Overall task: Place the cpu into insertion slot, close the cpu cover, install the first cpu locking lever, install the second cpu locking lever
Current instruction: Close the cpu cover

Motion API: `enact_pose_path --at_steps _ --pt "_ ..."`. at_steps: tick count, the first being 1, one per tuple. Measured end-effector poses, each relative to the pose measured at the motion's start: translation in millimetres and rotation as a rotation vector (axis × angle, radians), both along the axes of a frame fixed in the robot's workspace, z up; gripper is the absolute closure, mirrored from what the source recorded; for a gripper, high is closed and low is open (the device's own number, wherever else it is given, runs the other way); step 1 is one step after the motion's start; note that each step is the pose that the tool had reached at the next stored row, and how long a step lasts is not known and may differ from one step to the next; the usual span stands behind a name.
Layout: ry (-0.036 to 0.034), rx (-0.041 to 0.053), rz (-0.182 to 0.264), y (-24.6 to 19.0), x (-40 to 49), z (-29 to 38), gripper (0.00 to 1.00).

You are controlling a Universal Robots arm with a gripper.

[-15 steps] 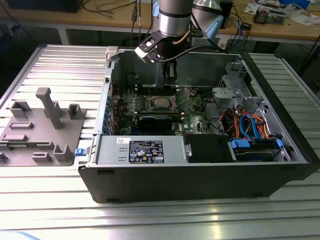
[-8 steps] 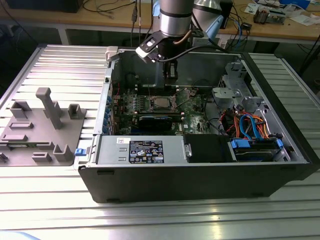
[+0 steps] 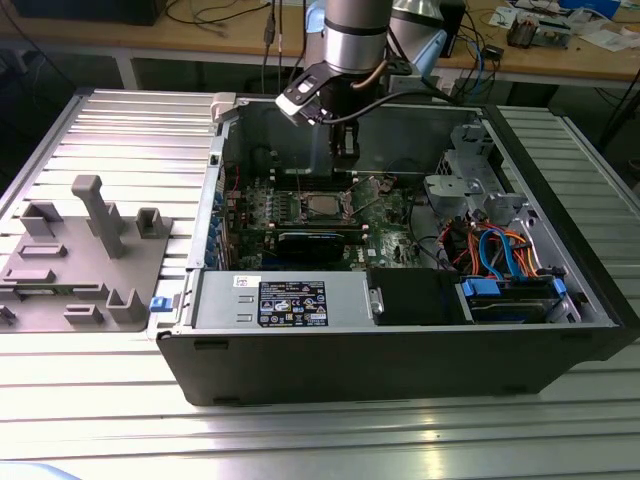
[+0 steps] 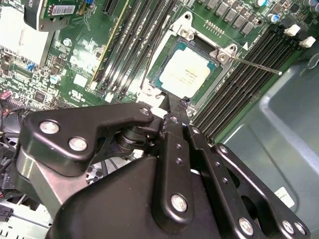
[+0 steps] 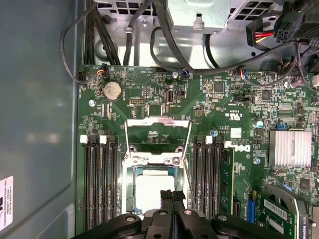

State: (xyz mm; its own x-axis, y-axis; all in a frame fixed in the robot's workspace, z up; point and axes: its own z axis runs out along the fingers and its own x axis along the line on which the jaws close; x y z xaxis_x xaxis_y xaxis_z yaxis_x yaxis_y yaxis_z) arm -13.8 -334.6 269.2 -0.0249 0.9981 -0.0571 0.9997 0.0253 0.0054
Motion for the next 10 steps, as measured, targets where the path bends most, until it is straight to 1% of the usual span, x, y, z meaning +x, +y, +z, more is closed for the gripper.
enact_pose_path --at_steps 2,4,10 --pt "-0.0001 -0.0003 0.0 0.0 1.7 0.0 0.89" --pt "0.0 -0.0005 0.0 0.0 5.9 0.0 0.89" --pt "0.0 -0.0012 0.0 0.0 14.7 0.0 0.89"
